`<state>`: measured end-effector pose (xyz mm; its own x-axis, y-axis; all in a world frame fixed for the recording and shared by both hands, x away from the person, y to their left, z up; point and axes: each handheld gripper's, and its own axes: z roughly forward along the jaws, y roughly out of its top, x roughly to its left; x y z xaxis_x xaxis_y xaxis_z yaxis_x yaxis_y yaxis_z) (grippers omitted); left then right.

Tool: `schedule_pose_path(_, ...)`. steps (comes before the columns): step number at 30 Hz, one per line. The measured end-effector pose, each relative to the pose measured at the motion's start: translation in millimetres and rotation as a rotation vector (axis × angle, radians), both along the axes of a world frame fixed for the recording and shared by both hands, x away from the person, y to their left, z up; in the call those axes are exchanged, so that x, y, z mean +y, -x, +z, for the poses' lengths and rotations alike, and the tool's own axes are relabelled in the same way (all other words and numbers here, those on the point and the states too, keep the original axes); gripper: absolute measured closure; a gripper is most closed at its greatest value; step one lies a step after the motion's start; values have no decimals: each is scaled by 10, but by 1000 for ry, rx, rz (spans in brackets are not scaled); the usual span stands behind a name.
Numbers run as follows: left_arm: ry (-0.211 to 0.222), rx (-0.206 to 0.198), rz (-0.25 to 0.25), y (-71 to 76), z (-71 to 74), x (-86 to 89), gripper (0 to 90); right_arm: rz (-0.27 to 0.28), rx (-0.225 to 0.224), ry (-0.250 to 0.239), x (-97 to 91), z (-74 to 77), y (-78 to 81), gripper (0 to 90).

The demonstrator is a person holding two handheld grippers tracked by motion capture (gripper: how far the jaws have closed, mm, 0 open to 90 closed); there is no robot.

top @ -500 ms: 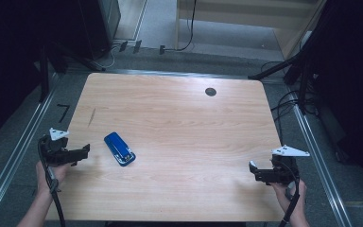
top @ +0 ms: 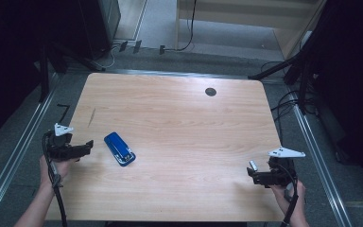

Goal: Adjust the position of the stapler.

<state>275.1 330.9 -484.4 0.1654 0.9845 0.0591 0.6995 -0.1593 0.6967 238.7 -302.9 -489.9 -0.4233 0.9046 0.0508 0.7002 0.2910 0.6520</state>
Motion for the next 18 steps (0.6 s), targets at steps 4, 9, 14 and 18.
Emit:
schedule_pose_path(4,4,-23,-26,-17,21,-42,278,0,-3,6,27,9,3,11)
schedule_pose_path(9,18,-57,-62,-58,17,-82,528,15,-2,10,63,17,1,19)
schedule_pose_path(14,17,-67,-75,-136,-15,-130,679,27,-6,17,98,12,-16,20)
schedule_pose_path(18,21,-72,-107,-203,-26,-209,745,39,-2,25,123,9,-21,20)
